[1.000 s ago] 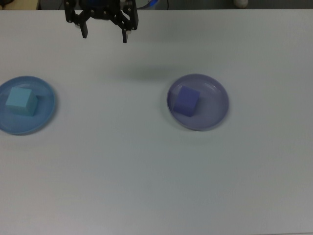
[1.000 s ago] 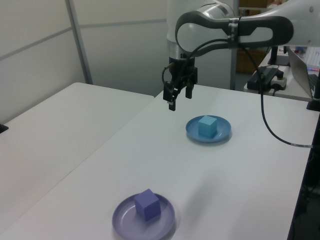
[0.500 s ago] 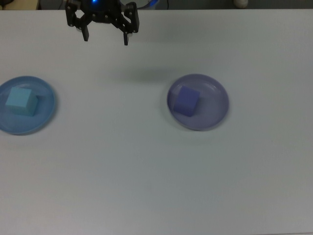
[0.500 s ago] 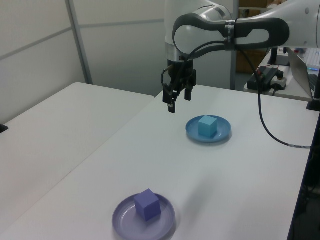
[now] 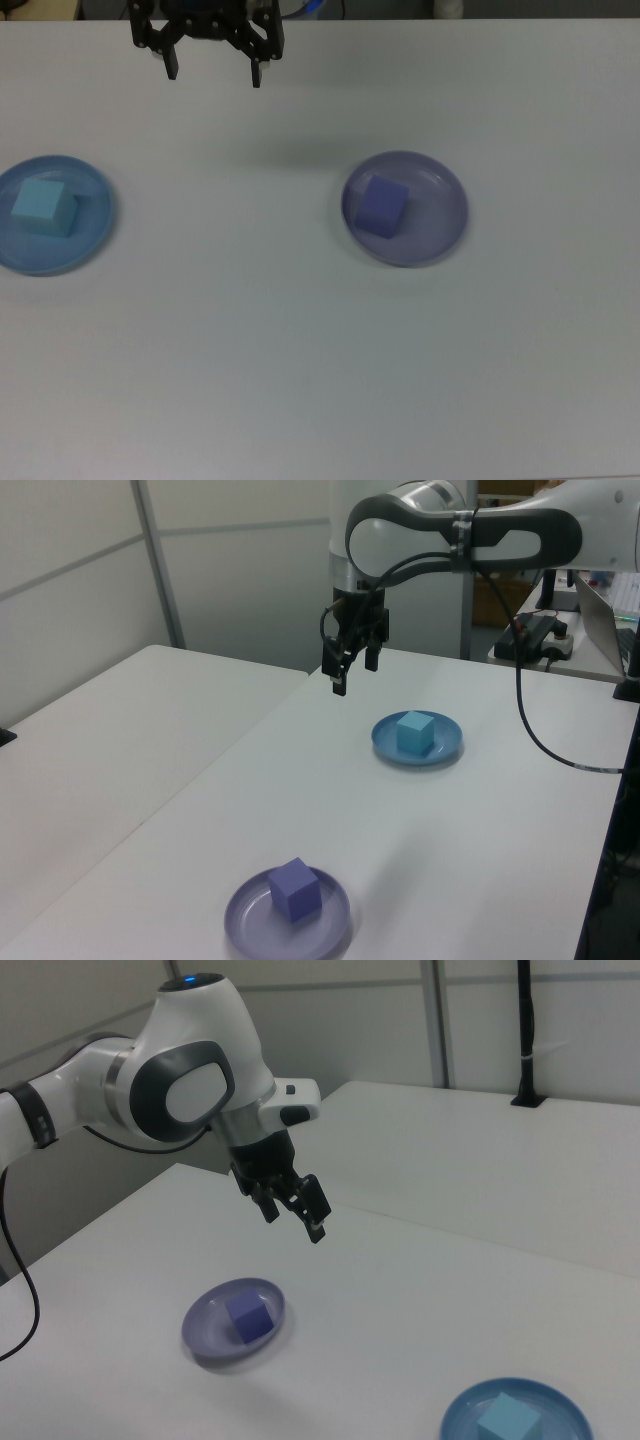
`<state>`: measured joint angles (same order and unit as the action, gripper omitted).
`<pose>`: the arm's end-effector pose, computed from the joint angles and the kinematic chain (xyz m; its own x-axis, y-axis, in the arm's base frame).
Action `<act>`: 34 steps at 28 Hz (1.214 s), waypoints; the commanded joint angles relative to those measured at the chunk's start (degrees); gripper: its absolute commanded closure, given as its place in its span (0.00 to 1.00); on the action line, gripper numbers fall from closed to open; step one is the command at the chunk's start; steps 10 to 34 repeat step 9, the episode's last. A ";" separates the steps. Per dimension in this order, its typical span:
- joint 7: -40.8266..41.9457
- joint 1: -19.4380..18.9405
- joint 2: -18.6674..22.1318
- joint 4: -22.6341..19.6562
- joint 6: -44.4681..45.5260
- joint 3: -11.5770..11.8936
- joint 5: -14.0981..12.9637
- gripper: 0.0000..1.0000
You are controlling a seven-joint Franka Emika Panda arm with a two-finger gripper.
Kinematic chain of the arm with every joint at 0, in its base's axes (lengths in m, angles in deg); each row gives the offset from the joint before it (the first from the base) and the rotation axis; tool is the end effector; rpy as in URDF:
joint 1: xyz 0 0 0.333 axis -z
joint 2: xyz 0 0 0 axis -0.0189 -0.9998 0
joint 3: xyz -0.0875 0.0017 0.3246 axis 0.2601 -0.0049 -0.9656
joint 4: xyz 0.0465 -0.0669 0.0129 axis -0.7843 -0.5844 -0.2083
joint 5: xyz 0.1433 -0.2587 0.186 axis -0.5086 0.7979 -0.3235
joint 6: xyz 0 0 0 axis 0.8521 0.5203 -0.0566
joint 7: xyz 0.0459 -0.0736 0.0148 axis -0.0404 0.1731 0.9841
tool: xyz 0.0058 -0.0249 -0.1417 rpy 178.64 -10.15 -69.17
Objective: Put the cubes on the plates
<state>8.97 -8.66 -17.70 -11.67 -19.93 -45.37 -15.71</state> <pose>0.5461 -0.0016 0.5902 0.9926 -0.0369 0.1157 -0.0383 -0.9992 0.0096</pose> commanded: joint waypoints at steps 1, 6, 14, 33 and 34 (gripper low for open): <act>1.40 0.37 -0.81 1.97 2.04 -0.17 -0.62 0.00; 0.96 0.28 -0.72 2.06 3.44 -0.61 3.16 0.00; 1.04 0.37 -0.72 3.55 5.72 -0.35 5.54 0.00; 1.04 0.37 -0.72 3.55 5.72 -0.35 5.54 0.00; 1.04 0.37 -0.72 3.55 5.72 -0.35 5.54 0.00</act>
